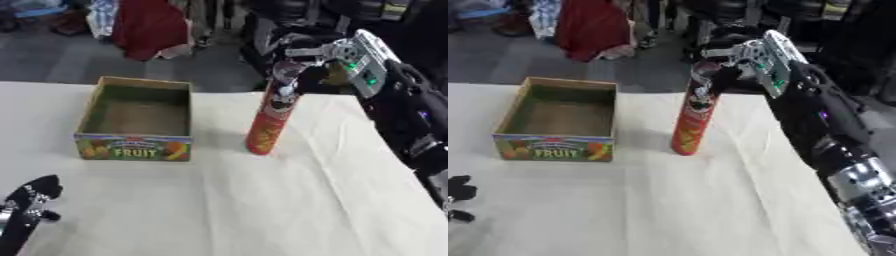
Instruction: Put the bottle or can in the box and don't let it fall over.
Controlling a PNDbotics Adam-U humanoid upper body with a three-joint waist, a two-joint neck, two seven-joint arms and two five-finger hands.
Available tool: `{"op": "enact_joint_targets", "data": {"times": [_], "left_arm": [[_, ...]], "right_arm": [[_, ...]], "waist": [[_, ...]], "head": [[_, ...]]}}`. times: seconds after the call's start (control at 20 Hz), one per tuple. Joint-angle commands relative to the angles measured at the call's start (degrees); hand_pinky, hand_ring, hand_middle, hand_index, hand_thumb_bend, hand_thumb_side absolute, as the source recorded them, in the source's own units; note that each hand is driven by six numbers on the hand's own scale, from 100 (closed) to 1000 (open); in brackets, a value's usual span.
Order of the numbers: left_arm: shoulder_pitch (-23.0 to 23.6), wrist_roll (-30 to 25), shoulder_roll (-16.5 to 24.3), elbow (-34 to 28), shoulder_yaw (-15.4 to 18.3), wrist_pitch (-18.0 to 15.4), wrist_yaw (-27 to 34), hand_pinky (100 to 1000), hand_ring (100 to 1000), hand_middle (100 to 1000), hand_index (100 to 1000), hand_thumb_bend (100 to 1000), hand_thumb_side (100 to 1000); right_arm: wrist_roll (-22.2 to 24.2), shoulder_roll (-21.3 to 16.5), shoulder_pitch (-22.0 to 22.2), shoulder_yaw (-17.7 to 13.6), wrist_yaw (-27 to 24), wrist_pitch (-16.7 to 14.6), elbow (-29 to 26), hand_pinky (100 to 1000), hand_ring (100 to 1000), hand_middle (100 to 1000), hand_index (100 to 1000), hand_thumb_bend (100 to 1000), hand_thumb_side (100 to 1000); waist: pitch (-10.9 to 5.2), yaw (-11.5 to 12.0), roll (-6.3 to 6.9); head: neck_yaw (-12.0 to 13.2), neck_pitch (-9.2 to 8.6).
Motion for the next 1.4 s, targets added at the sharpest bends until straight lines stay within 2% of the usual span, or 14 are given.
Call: {"op": "enact_joint_targets", "data": {"times": [0.05,0.6,0.65,0.7,0.75,0.8,0.85,0.9,1.4], "left_arm": [[-0.9,-0.1,0.4,-0.9,0.0,-0.1,0.0,548,769,661,825,570,859],[-1.0,-0.3,0.4,-0.9,-0.2,-0.1,0.0,548,769,662,825,572,858],[-1.1,-0.3,0.4,-0.9,-0.2,-0.1,0.0,548,769,662,825,572,858],[-1.2,-0.4,0.4,-0.9,-0.3,-0.1,0.0,548,769,662,825,572,859],[-1.3,-0.4,0.4,-0.9,-0.4,-0.1,0.0,548,769,661,825,572,858],[-1.4,-0.5,0.3,-0.9,-0.5,-0.1,0.1,548,769,661,825,573,858],[-1.5,-0.6,0.3,-1.0,-0.6,-0.2,0.1,548,769,661,825,572,858],[-1.7,-0.7,0.3,-1.0,-0.7,-0.2,0.1,548,769,661,825,573,858],[-3.7,-2.0,-0.2,-1.2,-2.0,-0.4,0.4,548,769,660,825,573,859]], "right_arm": [[-1.2,-0.9,-1.7,-0.9,0.3,0.2,-0.7,367,604,941,1000,100,251],[-4.0,0.3,-5.4,-1.6,0.2,0.8,-1.7,332,578,932,998,100,228],[-4.1,0.6,-5.9,-1.6,0.1,0.8,-1.9,332,580,934,998,100,292],[-4.1,1.0,-6.5,-1.5,0.1,0.8,-2.2,331,579,933,997,100,227],[-4.1,1.4,-7.1,-1.4,0.0,0.9,-2.5,325,576,931,997,100,221],[-4.2,1.8,-7.8,-1.4,-0.1,0.9,-2.8,324,575,931,997,100,219],[-4.2,2.2,-8.4,-1.4,-0.2,1.0,-3.0,322,574,930,996,100,285],[-4.3,2.7,-9.1,-1.5,-0.3,1.0,-3.2,320,573,929,996,100,213],[-5.3,7.4,-13.6,-2.0,-0.3,1.3,-3.2,304,561,922,990,100,190]], "waist": [[-0.43,0.0,0.39],[-0.30,0.4,0.41],[-0.28,0.5,0.40],[-0.25,0.7,0.41],[-0.23,0.9,0.43],[-0.20,1.1,0.45],[-0.18,1.4,0.45],[-0.16,1.8,0.45],[0.18,5.7,0.45]], "head": [[-0.3,-1.00],[-0.9,-1.40],[-1.0,-1.47],[-1.2,-1.57],[-1.3,-1.66],[-1.6,-1.77],[-1.8,-1.88],[-2.2,-2.02],[-6.0,-3.63]]}}
